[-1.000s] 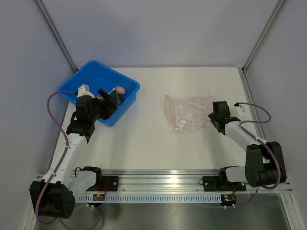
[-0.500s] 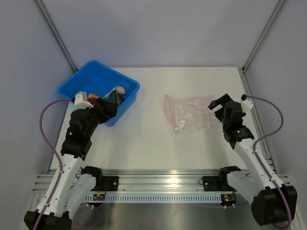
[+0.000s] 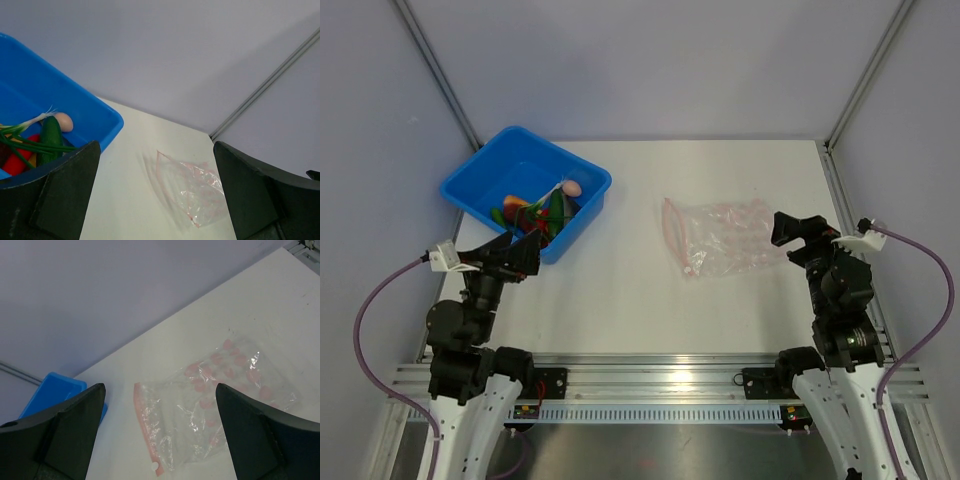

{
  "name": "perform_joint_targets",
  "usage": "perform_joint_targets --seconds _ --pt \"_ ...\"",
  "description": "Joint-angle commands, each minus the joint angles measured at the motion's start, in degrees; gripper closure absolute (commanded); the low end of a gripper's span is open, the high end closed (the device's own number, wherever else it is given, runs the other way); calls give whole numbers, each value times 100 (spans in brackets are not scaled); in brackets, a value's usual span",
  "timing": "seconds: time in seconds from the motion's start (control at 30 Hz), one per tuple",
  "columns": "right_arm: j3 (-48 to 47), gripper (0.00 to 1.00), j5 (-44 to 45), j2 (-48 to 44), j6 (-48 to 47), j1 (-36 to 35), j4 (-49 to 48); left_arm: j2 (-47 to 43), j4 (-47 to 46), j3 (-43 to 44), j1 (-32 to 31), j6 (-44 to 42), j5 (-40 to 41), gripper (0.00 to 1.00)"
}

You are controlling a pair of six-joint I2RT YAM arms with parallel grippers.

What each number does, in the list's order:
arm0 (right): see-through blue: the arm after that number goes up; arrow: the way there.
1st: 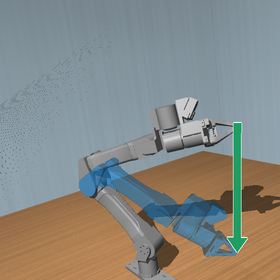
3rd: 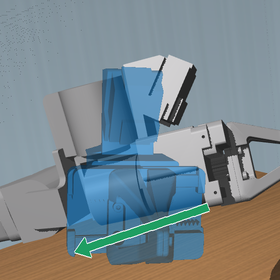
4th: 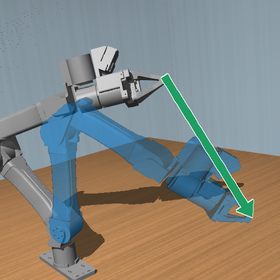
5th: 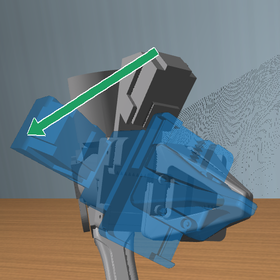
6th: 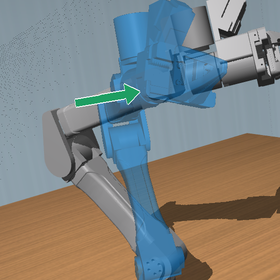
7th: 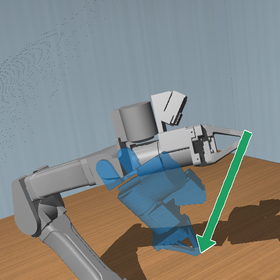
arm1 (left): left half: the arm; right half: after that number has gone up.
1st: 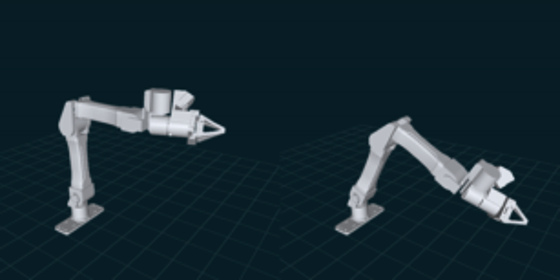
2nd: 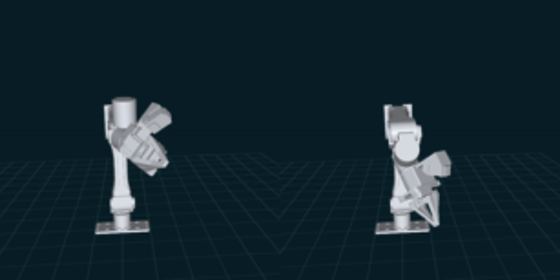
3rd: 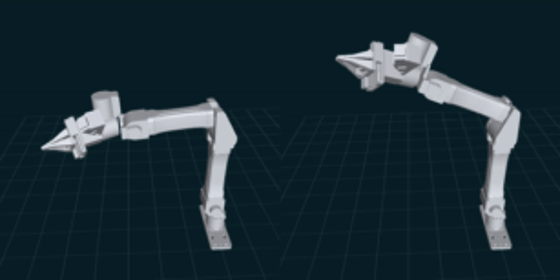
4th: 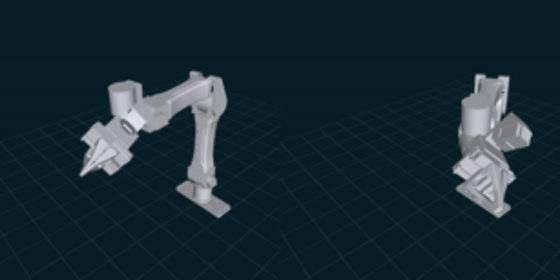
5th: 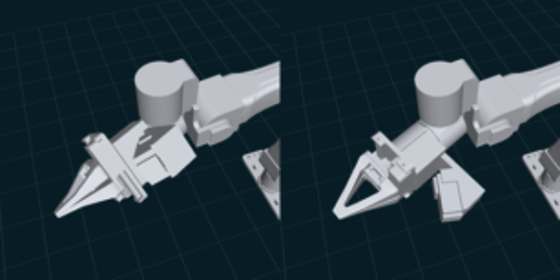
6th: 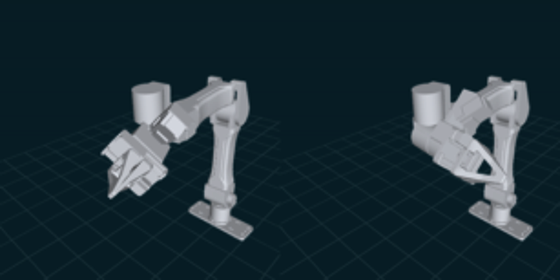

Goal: Open the zip-top bag and remove the fake food
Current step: Reset both arms

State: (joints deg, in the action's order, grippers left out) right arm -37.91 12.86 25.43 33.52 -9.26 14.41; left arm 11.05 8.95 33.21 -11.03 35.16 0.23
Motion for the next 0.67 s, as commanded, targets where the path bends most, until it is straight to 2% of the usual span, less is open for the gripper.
perform_joint_targets --seconds 0.0,0.23,0.63 --pt "-252 0 -336 -335 -389 -41 246 -522 -262 -147 -22 -79 179 1" --pt "-155 1 -144 -943 -469 -41 246 -1517 -552 -587 -22 -61 469 1" --pt "-173 0 15 -944 -513 -50 281 -1474 -552 -579 -22 -70 487 1"
